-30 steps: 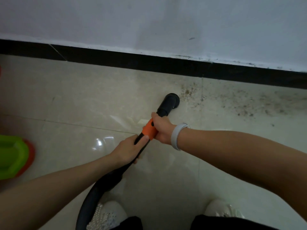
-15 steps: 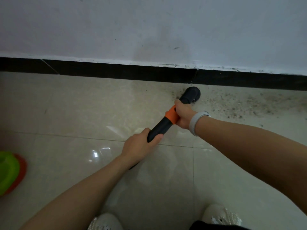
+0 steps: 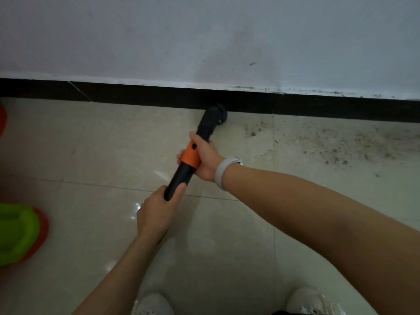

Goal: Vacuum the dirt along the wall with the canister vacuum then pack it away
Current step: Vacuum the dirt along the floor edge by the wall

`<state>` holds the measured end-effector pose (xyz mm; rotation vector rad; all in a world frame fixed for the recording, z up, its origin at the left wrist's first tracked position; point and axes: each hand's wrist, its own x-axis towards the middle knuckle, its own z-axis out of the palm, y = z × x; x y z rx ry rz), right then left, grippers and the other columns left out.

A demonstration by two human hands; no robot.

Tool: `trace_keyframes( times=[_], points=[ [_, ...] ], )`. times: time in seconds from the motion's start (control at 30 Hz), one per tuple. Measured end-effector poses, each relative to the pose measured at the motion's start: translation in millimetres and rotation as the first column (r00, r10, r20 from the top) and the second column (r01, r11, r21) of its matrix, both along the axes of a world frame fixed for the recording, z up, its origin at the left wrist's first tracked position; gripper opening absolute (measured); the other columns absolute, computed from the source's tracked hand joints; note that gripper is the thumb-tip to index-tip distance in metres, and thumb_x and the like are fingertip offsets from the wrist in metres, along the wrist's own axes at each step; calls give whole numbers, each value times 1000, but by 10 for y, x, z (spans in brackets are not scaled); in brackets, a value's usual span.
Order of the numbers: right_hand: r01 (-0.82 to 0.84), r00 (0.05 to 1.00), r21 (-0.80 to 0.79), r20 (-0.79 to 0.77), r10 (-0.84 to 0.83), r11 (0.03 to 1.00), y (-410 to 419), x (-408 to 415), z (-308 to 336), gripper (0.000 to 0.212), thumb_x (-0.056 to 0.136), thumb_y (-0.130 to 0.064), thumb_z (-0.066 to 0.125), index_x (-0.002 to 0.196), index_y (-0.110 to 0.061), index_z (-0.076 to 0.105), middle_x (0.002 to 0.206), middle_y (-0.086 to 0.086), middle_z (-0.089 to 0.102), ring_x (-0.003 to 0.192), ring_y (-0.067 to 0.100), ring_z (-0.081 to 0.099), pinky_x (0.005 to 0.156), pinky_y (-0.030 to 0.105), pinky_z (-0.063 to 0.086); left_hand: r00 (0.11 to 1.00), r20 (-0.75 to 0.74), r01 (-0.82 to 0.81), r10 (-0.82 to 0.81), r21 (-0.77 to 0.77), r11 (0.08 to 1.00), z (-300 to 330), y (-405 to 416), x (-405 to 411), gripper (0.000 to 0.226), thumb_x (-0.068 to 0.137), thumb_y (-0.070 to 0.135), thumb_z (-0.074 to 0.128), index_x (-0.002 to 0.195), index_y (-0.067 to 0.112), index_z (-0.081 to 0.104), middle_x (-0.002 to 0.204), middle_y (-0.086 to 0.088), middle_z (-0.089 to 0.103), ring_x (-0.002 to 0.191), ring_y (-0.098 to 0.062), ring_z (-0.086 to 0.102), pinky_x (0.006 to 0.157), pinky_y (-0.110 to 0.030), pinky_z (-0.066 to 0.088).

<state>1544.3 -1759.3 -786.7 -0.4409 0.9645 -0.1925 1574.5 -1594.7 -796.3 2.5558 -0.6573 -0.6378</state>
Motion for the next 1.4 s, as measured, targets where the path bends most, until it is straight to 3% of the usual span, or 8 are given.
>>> trace_keyframes(
  times=[0.13,0.33,0.53,0.67,0.87,1.07,1.17,1.4],
  points=[
    [-122,993,-46,2,122,992,128,326,119,32,92,-18,58,112,-13,35,77,13,53,61,24,56,66,42,52,991,-78,-116,110,-76,990,55,44,237,66,66,79,30,64,19,57,50,2,61,57,-20,62,57,-30,42],
    [-159,982,-68,-110,151,985,29,354,68,25,95,-21,54,112,-8,40,87,10,48,61,22,55,72,39,49,960,-274,-104,62,-143,984,-62,-80,260,61,78,68,40,62,11,57,50,-5,60,50,-24,60,65,-41,51],
    [-126,978,-79,-175,110,989,-110,150,17,31,96,-24,54,116,-9,37,105,13,48,61,22,56,54,35,49,945,-327,-55,-7,-179,982,-131,-218,136,55,89,60,44,64,12,57,49,-5,60,43,-16,58,54,-30,47],
    [-84,975,-94,-213,63,992,-252,-59,0,39,95,-26,54,126,-8,37,105,12,49,63,21,58,54,34,50,931,-358,-3,-66,-187,982,-163,-362,12,57,81,69,44,64,16,55,48,-4,60,43,-16,58,54,-31,47],
    [-30,970,-100,-243,5,995,-444,-366,-15,43,95,-27,54,129,-8,36,105,12,49,64,22,58,54,35,50,925,-356,77,-135,-172,982,-178,-582,-175,65,67,81,36,66,18,55,48,-2,61,45,-17,60,57,-33,49],
    [30,968,-101,-245,-55,994,-624,-643,-27,39,95,-26,54,126,-9,37,104,12,50,64,22,58,53,35,49,913,-347,161,-216,-181,970,-163,-795,-359,57,79,73,41,70,17,55,52,-4,62,49,-21,60,62,-38,51],
    [44,966,-103,-248,-68,994,-688,-737,-54,39,95,-28,54,125,-10,37,89,10,52,65,22,59,54,36,49,910,-332,200,-247,-170,965,-148,-864,-409,52,85,67,43,71,19,55,54,-2,62,49,-19,61,63,-38,52],
    [83,971,-76,-218,-98,994,-673,-756,-82,37,93,-29,58,118,-11,38,86,11,53,65,24,61,57,39,52,943,-191,259,-271,-86,962,-84,-823,-436,56,82,73,33,73,23,56,58,1,63,57,-18,63,64,-33,50]
  ],
)
